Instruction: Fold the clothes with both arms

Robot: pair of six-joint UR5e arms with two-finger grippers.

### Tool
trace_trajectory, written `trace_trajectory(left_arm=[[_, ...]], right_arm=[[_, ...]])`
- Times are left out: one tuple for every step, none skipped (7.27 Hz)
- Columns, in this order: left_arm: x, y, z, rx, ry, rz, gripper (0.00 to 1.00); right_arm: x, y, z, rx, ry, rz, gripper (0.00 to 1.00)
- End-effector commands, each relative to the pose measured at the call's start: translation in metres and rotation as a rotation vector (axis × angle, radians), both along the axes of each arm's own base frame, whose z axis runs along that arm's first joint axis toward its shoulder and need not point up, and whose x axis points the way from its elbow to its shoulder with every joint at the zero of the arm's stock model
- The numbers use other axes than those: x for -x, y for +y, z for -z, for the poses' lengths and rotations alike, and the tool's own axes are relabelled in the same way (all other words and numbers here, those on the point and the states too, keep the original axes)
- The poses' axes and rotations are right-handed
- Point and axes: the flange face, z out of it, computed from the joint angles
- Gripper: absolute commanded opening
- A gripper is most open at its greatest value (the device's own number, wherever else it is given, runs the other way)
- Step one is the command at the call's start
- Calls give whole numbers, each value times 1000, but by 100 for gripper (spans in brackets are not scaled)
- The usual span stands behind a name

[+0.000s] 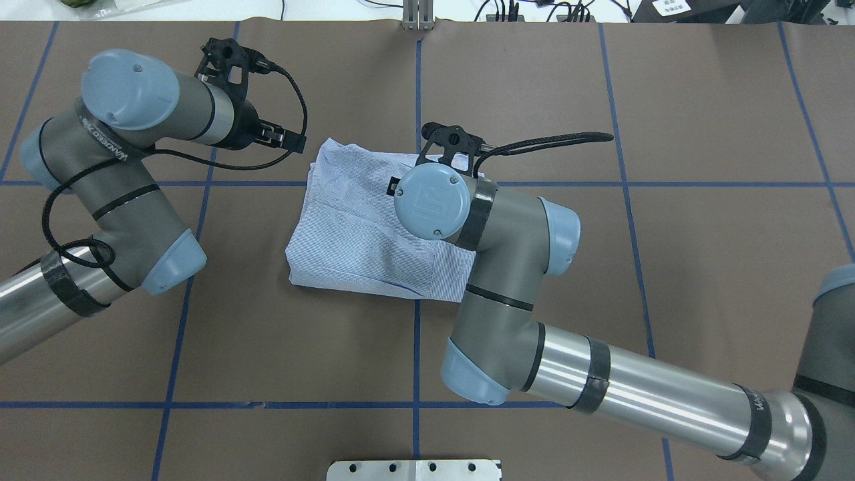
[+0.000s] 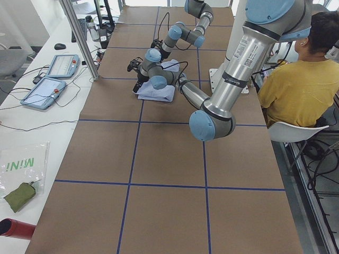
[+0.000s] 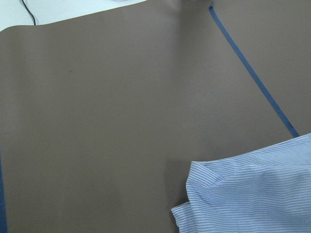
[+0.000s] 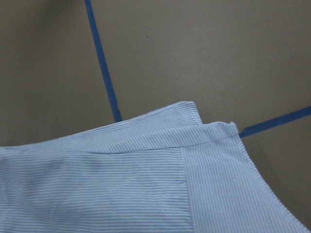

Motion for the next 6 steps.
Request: trace_trajectory(left_arm=[[0,0,0,4,4,3,100],[0,0,0,4,4,3,100],[0,0,0,4,4,3,100],[0,0,0,5,3,3,100],[0,1,0,4,4,3,100],[0,1,-1,5,3,3,100]], right_arm=[[-40,63,-16,42,44,61,100],[-33,86,-24,64,39,58,100],[-15,110,-31,61,38,40,100],[-8,115,-34,14,35,13,100],[0,111,-48,-6,38,-3,100],[7,102,-56,-40,35,-27,100]])
